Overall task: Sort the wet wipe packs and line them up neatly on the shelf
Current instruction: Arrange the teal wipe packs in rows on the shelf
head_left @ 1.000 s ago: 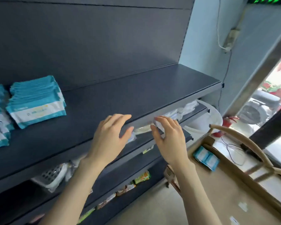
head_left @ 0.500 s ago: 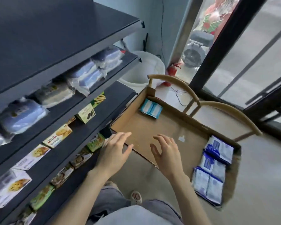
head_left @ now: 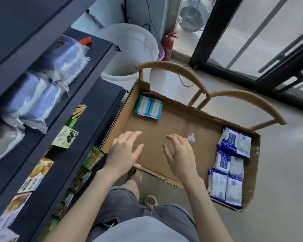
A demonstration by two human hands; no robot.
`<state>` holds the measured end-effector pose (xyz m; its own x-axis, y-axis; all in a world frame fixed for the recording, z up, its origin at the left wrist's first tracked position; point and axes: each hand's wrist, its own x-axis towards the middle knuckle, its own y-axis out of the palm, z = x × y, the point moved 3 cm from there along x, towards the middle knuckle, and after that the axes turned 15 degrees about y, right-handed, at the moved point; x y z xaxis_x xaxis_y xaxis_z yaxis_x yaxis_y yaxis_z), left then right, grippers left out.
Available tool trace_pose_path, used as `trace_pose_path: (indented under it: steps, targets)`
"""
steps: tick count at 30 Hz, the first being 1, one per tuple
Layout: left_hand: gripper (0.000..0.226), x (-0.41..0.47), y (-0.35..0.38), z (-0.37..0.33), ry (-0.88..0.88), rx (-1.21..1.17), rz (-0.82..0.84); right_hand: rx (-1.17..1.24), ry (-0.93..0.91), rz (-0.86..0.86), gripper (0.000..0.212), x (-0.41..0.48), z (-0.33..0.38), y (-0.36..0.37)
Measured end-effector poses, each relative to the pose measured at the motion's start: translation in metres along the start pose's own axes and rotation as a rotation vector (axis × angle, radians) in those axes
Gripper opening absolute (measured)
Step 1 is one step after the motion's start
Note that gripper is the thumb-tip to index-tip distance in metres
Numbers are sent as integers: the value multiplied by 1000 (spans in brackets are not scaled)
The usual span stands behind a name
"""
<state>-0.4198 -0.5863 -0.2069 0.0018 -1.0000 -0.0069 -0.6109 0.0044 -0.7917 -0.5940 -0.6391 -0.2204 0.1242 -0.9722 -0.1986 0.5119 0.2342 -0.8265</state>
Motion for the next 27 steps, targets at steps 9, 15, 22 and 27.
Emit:
trace_pose_path:
  steps: [9,15,22,27]
  targets:
    - [39,126,20,90,-107,-89,190,-4,216,139,30,125,20,60]
    - [39,186,66,143,-225,-177,218,19,314,215,32,190,10,104]
    - [39,238,140,209,-362,-231,166,92,443,251,31,262,-23,179]
    - [53,262,196,253,-477,-209,110,165,544,255,39,302,-57,238]
